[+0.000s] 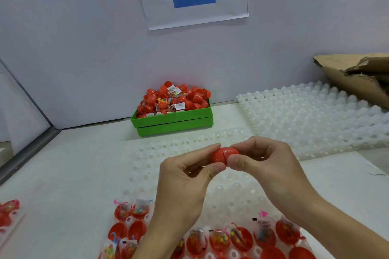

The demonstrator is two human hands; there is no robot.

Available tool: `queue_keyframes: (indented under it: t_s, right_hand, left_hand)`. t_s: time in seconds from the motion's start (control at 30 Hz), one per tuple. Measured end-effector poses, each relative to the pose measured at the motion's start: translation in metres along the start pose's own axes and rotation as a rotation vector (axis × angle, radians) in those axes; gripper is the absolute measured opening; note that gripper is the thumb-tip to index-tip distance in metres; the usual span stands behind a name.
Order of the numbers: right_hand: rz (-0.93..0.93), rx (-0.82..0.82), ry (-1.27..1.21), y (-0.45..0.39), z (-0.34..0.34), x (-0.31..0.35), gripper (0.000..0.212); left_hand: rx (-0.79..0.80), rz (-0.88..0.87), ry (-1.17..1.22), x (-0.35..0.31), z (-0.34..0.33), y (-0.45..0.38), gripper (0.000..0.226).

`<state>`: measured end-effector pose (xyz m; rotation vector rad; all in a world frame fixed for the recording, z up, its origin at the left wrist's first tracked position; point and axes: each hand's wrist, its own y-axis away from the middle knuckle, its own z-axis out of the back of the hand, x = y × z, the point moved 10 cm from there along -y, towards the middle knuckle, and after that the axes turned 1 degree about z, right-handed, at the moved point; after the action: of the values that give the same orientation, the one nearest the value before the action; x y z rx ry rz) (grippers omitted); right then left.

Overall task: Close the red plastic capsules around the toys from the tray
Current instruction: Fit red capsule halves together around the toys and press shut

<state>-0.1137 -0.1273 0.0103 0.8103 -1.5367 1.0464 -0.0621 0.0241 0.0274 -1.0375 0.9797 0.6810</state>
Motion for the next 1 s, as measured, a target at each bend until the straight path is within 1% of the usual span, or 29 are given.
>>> queue_keyframes:
  t_s: [0.1, 0.17, 0.23, 0.3, 0.53, 0.73, 0.83, 0.97, 1.0]
  right_hand:
    - [0.005, -0.016, -0.009, 0.001, 0.0, 0.001, 0.025]
    - [-0.004, -0.02, -0.013, 0.001, 0.0, -0.002, 0.02]
    - [-0.015, -0.019, 0.0, 0.001, 0.0, -0.004, 0.013]
    - [-0.024, -0.025, 0.018, 0.002, 0.0, -0.007, 0.012]
    - [-0.013, -0.022, 0.057, 0.003, 0.0, -0.006, 0.014]
    - [-0.011, -0.024, 0.087, 0.003, -0.002, -0.007, 0.019]
    - [-0.018, -0.008, 0.079, 0.003, -0.005, -0.008, 0.015]
    - [0.006, 0.018, 0.04, -0.007, -0.007, 0.003, 0.011]
    - [0.005, 0.034, 0.031, -0.011, -0.009, 0.005, 0.011]
  left_hand:
    - [-0.066, -0.018, -0.044, -0.002, 0.004, 0.0, 0.037]
    - [-0.083, -0.046, -0.057, -0.006, 0.005, 0.001, 0.04]
    - [-0.082, -0.076, -0.066, -0.01, 0.004, 0.002, 0.041]
    - [-0.071, -0.09, -0.071, -0.011, 0.003, 0.002, 0.044]
    - [-0.084, -0.082, -0.1, -0.007, 0.004, 0.001, 0.059]
    - [-0.058, -0.084, -0.149, -0.005, 0.003, 0.002, 0.068]
    - [-0.036, -0.085, -0.201, -0.01, 0.001, 0.002, 0.063]
    - [-0.016, -0.14, -0.235, -0.023, 0.001, 0.001, 0.04]
    - [-0.006, -0.151, -0.224, -0.026, 0.002, -0.002, 0.038]
